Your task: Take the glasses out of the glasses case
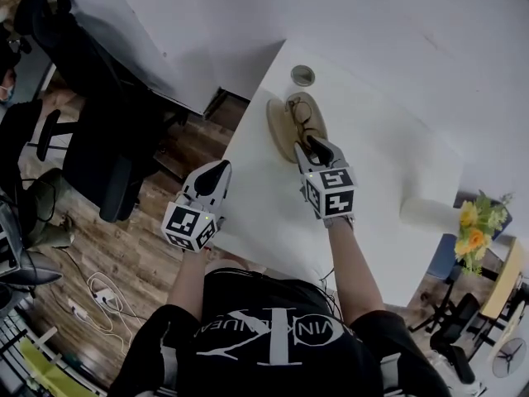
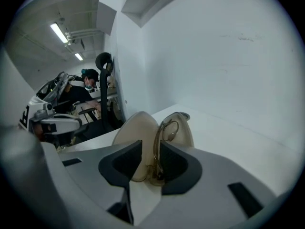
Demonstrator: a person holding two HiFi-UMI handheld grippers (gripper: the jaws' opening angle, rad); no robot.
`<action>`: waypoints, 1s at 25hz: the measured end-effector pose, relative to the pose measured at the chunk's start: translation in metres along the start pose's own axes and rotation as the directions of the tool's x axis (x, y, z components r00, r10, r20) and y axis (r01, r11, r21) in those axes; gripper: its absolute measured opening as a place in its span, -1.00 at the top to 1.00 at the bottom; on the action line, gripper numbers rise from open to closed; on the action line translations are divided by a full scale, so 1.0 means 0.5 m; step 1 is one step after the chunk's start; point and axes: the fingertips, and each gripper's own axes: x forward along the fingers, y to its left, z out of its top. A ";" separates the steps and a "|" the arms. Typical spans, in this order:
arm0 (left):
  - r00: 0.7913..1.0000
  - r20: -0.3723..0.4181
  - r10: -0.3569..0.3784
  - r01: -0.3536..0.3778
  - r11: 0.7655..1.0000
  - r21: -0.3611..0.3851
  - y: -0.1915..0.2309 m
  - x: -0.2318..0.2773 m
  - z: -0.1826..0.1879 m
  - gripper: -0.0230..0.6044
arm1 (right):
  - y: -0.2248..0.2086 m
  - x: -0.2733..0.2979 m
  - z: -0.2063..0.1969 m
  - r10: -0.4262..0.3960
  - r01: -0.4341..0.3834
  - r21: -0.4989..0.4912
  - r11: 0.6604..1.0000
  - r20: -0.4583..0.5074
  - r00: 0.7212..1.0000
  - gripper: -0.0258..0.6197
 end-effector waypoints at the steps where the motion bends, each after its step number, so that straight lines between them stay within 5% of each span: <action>1: 1.000 -0.001 -0.004 0.004 1.000 -0.002 0.000 0.004 -0.001 0.88 | -0.001 0.005 -0.003 -0.011 0.011 -0.020 1.000 -0.021 1.000 0.54; 8: 1.000 -0.001 -0.031 0.031 0.999 -0.014 -0.001 0.023 -0.009 0.88 | -0.022 0.031 -0.022 -0.102 0.088 -0.103 0.991 -0.137 0.985 0.61; 19: 1.000 0.009 -0.002 0.003 0.998 -0.058 0.034 0.016 -0.019 0.88 | -0.012 0.046 -0.037 -0.121 0.054 -0.225 0.973 -0.296 0.948 0.70; 25: 1.000 0.014 -0.003 0.003 0.998 -0.063 0.032 0.007 -0.022 0.88 | -0.013 0.047 -0.042 -0.083 0.048 -0.126 0.991 -0.295 0.952 0.78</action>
